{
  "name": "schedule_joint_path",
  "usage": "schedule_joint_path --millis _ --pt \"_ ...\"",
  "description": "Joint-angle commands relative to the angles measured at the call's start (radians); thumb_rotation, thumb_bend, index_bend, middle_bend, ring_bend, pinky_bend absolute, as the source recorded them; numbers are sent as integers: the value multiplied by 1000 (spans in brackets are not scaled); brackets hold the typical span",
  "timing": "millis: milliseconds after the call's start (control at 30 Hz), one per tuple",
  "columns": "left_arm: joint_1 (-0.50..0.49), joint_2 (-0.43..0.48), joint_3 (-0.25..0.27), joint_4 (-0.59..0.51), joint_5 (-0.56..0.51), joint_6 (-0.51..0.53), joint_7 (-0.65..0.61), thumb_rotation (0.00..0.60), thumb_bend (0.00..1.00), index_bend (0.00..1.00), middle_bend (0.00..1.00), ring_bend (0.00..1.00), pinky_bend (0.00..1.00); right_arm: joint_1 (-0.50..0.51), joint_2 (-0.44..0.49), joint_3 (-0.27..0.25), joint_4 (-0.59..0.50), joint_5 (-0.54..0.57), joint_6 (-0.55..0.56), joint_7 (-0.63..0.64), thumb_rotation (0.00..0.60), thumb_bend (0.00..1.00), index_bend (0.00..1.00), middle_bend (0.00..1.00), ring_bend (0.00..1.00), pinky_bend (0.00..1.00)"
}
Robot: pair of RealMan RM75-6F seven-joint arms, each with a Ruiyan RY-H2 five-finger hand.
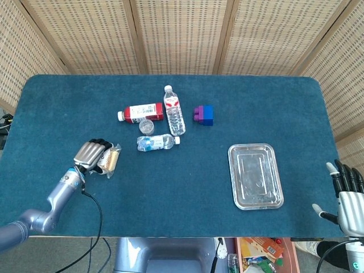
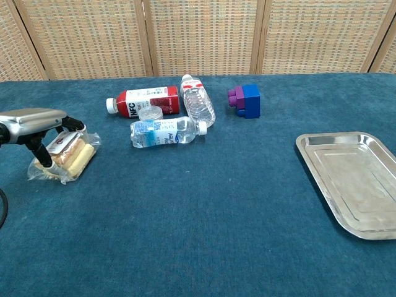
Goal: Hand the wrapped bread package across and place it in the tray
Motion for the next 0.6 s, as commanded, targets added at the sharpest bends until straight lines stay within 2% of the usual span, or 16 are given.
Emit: schedule_joint_path --millis 33,167,233,333,433,500,600 --pt "18 49 -6 -49 26 67 -27 600 0 576 539 372 353 -1 2 -2 -1 0 0 7 600 0 0 0 0 0" --pt "58 194 -7 -215 120 205 -97 600 0 591 553 385 365 -3 6 -4 -1 -3 3 19 600 0 0 0 0 0" --pt "68 240 1 -310 187 272 -108 600 0 591 553 385 365 -3 8 -4 -2 -3 2 22 600 0 0 0 0 0" --pt "52 262 17 -401 270 308 -75 600 0 592 554 385 365 -2 10 -4 -5 1 0 22 600 0 0 0 0 0" --pt "9 229 15 -464 304 284 -2 600 0 592 554 385 365 1 8 -2 -7 2 -1 15 600 0 0 0 0 0" --pt "-48 171 8 -485 296 214 68 600 0 592 554 385 365 4 6 -4 -6 3 -7 8 600 0 0 0 0 0" --pt "-109 79 -9 -453 253 137 141 600 0 592 553 385 365 8 2 -2 -4 10 -15 0 600 0 0 0 0 0"
